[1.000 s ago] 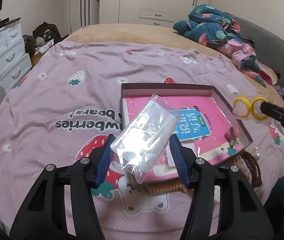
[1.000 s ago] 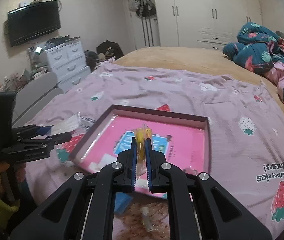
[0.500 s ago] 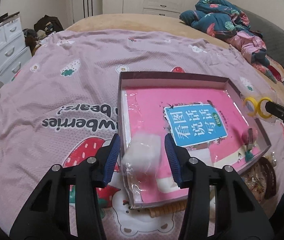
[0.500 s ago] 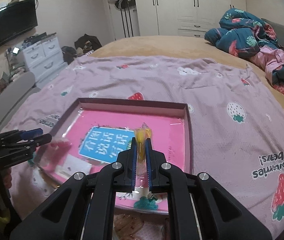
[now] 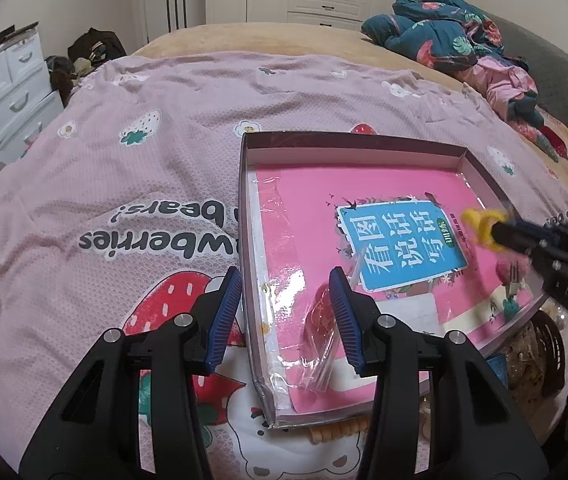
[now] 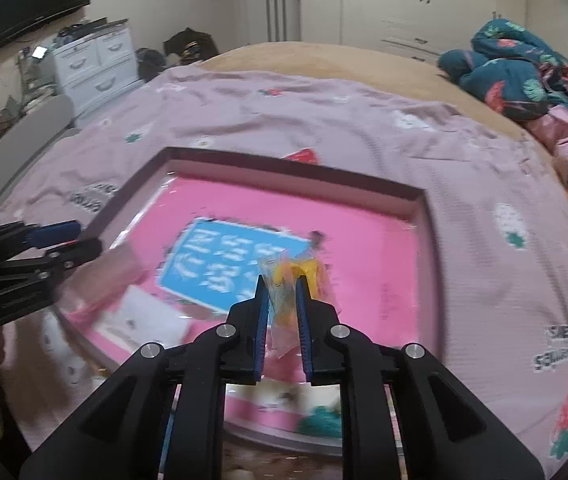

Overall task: Organize jewelry
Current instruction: 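Release the yellow hair ties from the right tool while the left tool releases the bag in the box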

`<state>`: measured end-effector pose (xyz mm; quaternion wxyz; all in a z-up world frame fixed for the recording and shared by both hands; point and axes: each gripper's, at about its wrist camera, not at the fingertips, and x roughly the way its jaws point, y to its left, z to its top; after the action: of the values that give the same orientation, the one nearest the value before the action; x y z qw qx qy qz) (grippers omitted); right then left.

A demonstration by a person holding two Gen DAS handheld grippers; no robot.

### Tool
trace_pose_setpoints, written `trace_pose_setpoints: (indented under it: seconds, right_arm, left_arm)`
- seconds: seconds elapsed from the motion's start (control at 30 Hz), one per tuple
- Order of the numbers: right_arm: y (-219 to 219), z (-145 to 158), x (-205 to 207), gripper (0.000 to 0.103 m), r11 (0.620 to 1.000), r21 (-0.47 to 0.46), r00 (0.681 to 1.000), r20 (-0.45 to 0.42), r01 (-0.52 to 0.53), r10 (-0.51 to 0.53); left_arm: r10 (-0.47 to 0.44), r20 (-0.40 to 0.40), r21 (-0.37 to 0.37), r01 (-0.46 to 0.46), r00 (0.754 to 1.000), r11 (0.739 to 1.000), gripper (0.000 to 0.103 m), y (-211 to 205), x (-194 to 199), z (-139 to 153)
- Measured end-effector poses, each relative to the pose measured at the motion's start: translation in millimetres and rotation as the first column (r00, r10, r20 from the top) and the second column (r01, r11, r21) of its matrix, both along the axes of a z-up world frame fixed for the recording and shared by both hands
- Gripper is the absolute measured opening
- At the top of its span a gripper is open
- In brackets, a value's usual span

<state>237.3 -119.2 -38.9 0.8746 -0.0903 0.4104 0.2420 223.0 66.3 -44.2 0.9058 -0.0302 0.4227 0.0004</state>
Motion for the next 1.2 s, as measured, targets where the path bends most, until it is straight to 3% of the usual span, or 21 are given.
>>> trace_pose_setpoints:
  seconds: [0.2, 0.27, 0.33, 0.6, 0.73, 0.83, 0.97, 1.1, 1.2]
  right_arm:
    - [9.6, -0.6, -12.1, 0.023, 0.998, 0.059, 0.998, -0.045, -0.035, 0.038]
    - [9.5, 1.9, -18.8, 0.029, 0.996, 0.079, 0.998, -0.05, -0.043, 0.047]
    - [7.5, 7.6, -26.5, 0.046, 0.994, 0.098, 0.998, -0.038, -0.045, 0.049]
    - [-15.2, 34.3, -49.6, 0.072, 0.987, 0.161, 1.0, 0.023, -0.005, 0.002]
    - [-28.8, 44.6, -59.0, 0.075, 0.987, 0.162, 0.999, 0.047, 0.015, -0.023]
    - [-38.7, 52.2, -64.9, 0.084, 0.982, 0.186, 0.998, 0.054, 0.033, -0.044]
    - [-46.8, 62.3, -71.0, 0.084, 0.978, 0.205, 0.996, 0.072, 0.037, -0.052]
    - [-54.3, 72.5, -78.2, 0.093, 0.977, 0.208, 0.992, 0.102, 0.054, -0.077]
    - [-59.9, 78.3, -82.8, 0.094, 0.975, 0.212, 0.989, 0.116, 0.063, -0.089]
  left_arm:
    - [0.004, -0.014, -0.008, -0.004, 1.0, 1.0, 0.037, 2.9, 0.5, -3.4]
    - [0.005, -0.014, -0.007, -0.005, 1.0, 1.0, 0.037, 3.6, 0.1, -3.0]
    - [0.007, -0.009, -0.008, -0.007, 1.0, 1.0, 0.037, 4.0, -0.9, -1.7]
    - [0.019, 0.004, -0.018, -0.019, 1.0, 1.0, 0.038, 6.7, -8.7, 2.8]
    - [0.034, 0.019, -0.023, -0.033, 0.999, 0.999, 0.053, 9.6, -16.7, 11.1]
    - [0.042, 0.034, -0.03, -0.041, 0.999, 0.999, 0.06, 11.2, -24.2, 19.3]
    - [0.053, 0.065, -0.038, -0.051, 0.996, 0.998, 0.068, 11.9, -34.9, 33.1]
    - [0.062, 0.103, -0.051, -0.057, 0.993, 0.997, 0.08, 12.0, -48.5, 49.0]
    - [0.068, 0.123, -0.054, -0.062, 0.99, 0.997, 0.088, 11.4, -58.1, 59.0]
